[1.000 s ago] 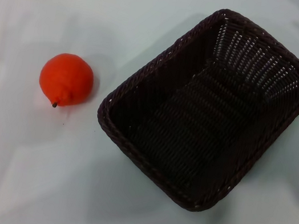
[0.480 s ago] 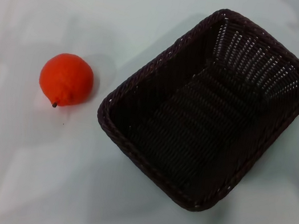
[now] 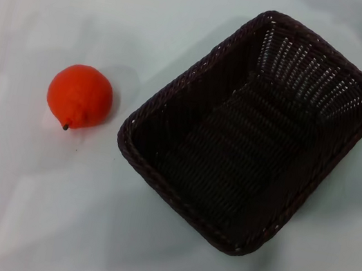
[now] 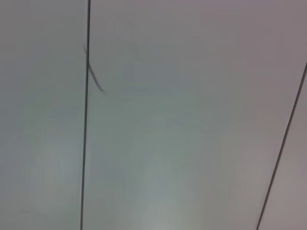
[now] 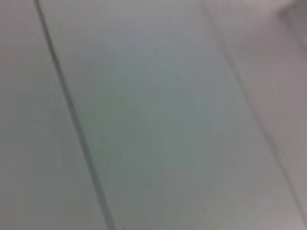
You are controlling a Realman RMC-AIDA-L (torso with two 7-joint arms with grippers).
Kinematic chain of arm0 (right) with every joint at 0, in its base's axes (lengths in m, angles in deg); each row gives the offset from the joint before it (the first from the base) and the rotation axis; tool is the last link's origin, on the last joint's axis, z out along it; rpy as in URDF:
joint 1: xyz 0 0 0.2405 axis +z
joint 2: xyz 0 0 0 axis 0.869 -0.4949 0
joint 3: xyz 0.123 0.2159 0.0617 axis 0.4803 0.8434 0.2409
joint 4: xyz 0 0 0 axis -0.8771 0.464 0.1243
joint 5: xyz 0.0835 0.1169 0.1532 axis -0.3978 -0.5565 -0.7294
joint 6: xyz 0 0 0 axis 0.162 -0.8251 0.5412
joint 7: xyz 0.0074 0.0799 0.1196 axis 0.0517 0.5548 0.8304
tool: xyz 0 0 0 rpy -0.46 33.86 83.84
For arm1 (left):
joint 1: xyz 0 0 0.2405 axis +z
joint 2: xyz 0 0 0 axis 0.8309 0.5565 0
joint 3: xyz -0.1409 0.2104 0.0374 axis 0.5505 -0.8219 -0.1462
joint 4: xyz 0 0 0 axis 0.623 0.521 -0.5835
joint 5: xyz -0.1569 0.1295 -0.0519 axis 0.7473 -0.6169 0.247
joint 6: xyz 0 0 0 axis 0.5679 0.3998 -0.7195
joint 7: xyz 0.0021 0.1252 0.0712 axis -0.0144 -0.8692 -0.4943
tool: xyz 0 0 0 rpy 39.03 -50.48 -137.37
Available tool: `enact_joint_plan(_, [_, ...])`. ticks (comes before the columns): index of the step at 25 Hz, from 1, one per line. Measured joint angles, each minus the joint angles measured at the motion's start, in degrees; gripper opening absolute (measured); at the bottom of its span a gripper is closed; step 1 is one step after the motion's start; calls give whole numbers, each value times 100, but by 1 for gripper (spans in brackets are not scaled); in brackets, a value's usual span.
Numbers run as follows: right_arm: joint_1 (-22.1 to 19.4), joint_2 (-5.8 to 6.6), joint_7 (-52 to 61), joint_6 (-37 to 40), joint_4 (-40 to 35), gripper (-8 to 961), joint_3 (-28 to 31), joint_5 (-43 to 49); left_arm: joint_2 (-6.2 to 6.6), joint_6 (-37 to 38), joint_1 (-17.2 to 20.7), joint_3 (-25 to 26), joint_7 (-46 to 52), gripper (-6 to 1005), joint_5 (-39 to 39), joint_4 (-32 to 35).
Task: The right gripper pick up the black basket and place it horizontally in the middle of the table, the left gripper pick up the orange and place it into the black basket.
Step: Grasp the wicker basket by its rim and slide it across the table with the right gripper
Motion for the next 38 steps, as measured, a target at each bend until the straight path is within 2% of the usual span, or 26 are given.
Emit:
enact_joint_plan(3, [261,77,1211,-524,-763,807,-139,1030,9,39,-13,12,1,914,7,-4])
enact_joint_plan(6, [615,101,2034,-1099,-1303,806,-205,2044,11,85,-20,18,2,914,9,-7])
enact_joint_plan(12, [1081,47,2660,-1326,-1351,806,-560,3213,15,196,-7,26,3,913,9,-11])
enact_joint_plan(17, [1121,-64,2904,-933,-1250,807,-1043,3474,15,198,-4,23,10,913,-2,-11])
enact_joint_plan(24, [1178,-50,2981,-551,-586,807,-1530,3528,5,198,-11,1,11,912,-25,8])
enact_joint_plan(33, [1207,-206,3134,-130,-443,806,-1912,3997,-9,188,-12,-19,14,911,-36,25])
enact_joint_plan(38, [1210,-214,3054,-109,-433,641,-1959,3996,-7,155,-1,-19,19,911,-37,20])
